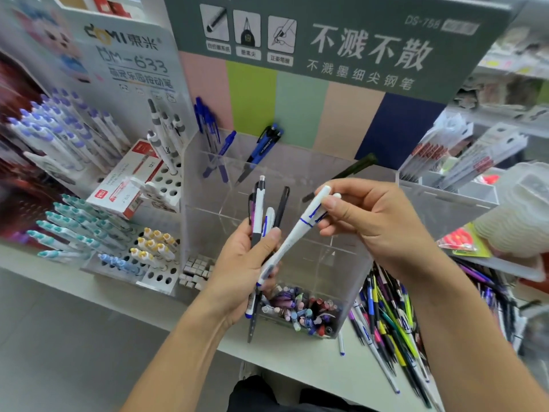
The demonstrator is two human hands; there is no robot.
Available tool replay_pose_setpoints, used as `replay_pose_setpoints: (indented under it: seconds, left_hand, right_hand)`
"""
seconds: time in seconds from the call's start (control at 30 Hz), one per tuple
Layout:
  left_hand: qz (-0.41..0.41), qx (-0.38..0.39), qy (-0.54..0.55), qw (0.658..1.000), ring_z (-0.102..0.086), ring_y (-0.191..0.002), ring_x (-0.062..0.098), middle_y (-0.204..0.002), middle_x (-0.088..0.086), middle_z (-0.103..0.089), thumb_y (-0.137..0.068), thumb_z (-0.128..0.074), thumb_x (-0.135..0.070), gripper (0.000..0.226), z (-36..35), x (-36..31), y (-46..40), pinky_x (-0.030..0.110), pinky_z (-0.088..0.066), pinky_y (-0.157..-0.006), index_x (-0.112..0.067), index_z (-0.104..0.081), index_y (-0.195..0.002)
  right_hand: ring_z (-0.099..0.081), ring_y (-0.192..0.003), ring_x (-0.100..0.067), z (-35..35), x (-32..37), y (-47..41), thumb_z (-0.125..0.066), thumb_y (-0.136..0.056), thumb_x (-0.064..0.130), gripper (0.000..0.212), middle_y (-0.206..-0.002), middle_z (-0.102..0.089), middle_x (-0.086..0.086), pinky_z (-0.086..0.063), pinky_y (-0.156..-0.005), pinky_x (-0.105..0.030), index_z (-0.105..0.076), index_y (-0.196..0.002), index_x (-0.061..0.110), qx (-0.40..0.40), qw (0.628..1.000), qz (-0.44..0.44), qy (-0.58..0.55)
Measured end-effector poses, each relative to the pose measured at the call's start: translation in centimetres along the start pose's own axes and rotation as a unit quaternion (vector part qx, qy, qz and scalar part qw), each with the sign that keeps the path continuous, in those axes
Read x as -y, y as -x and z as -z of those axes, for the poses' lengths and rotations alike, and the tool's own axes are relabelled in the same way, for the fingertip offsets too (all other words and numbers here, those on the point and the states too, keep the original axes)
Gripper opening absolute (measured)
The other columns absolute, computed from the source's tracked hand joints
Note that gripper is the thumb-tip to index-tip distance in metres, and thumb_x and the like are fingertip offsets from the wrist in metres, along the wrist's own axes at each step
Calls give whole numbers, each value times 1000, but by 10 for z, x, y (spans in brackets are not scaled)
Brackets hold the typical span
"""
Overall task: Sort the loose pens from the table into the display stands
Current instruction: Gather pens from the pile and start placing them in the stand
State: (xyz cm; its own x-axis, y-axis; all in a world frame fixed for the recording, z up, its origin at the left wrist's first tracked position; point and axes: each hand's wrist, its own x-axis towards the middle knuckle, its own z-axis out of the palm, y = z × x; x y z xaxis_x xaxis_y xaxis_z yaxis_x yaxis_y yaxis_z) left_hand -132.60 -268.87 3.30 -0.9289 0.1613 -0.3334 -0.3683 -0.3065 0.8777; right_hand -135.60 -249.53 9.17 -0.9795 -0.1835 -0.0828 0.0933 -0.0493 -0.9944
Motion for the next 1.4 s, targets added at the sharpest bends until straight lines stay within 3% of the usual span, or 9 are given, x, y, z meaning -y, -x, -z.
replay_pose_setpoints:
  seconds: [0.23,0.43,0.63,0.8,1.03,1.13,1.23,1.3,1.4]
  left_hand:
    - [-104,-204,3,974,-27,-45,5,-70,-6,-46,-105,-49,-22,10,22,3,-8,17,-24,-37,-19,-46,-96]
    - [-96,-236,58,965,-28,-46,7,-71,-5,-52,-105,-50,-26,12,46,-2,-1,17,-24,-37,-18,-47,-96]
    - [-55,-205,88,973,-36,-45,7,-74,0,-64,-101,-55,-21,8,74,-2,24,16,-28,-35,-13,-53,-102]
    - [-57,-178,57,981,-41,-45,9,-86,6,-74,-89,-65,-25,22,84,-2,32,18,-28,-35,-14,-55,-106]
    - [-57,-149,46,986,-39,-47,9,-84,4,-70,-86,-64,-32,26,83,1,30,18,-29,-36,-10,-56,-96]
    - [-40,-111,47,992,-39,-47,9,-82,4,-68,-84,-65,-31,32,78,-1,25,17,-29,-36,-9,-58,-106]
    - [-18,-43,28,999,-40,-46,9,-81,5,-69,-85,-62,-30,35,65,-3,22,17,-31,-36,-9,-59,-113]
    - [-14,-18,18,1000,-42,-48,11,-81,6,-68,-87,-60,-31,30,56,-3,20,19,-32,-37,-12,-61,-110]
    - [-11,-24,-26,999,-41,-50,12,-76,4,-61,-94,-55,-31,24,49,-2,17,21,-33,-40,-19,-64,-113]
  right_hand:
    - [-72,-69,-20,35,44,26,-64,-94,8,12,-82,-74,-6,-61,-67,-26,-70,-104,8,-176,955,192,140]
    - [-68,-67,-17,-67,19,-33,-67,-95,7,6,-76,-69,-3,-58,-65,-37,-72,-97,7,-83,905,312,276]
    - [-60,-72,-24,-139,-27,-98,-61,-96,10,11,-77,-67,-6,-50,-69,-42,-68,-89,5,8,878,258,403]
    - [-56,-86,-33,-151,-31,-101,-54,-102,16,15,-88,-60,-8,-40,-69,-37,-63,-94,7,89,791,124,593]
    - [-64,-82,-16,-117,-27,-60,-69,-94,17,17,-97,-71,0,-54,-79,-34,-72,-110,13,-64,876,198,435]
    - [-59,-60,-3,-105,-24,-45,-73,-92,30,11,-70,-70,12,-50,-63,-21,-77,-89,21,-11,936,88,341]
    - [-45,-51,-10,-97,-30,-38,-71,-93,26,24,-56,-59,8,-40,-50,-22,-74,-78,8,59,981,-65,170]
    - [-43,-51,-11,-90,-31,-36,-67,-96,19,28,-56,-52,0,-36,-48,-20,-68,-84,-7,42,990,-95,98]
    - [-50,-56,-11,-68,-19,-31,-53,-103,9,21,-71,-58,-4,-38,-47,-20,-68,-90,4,-40,995,-95,-17]
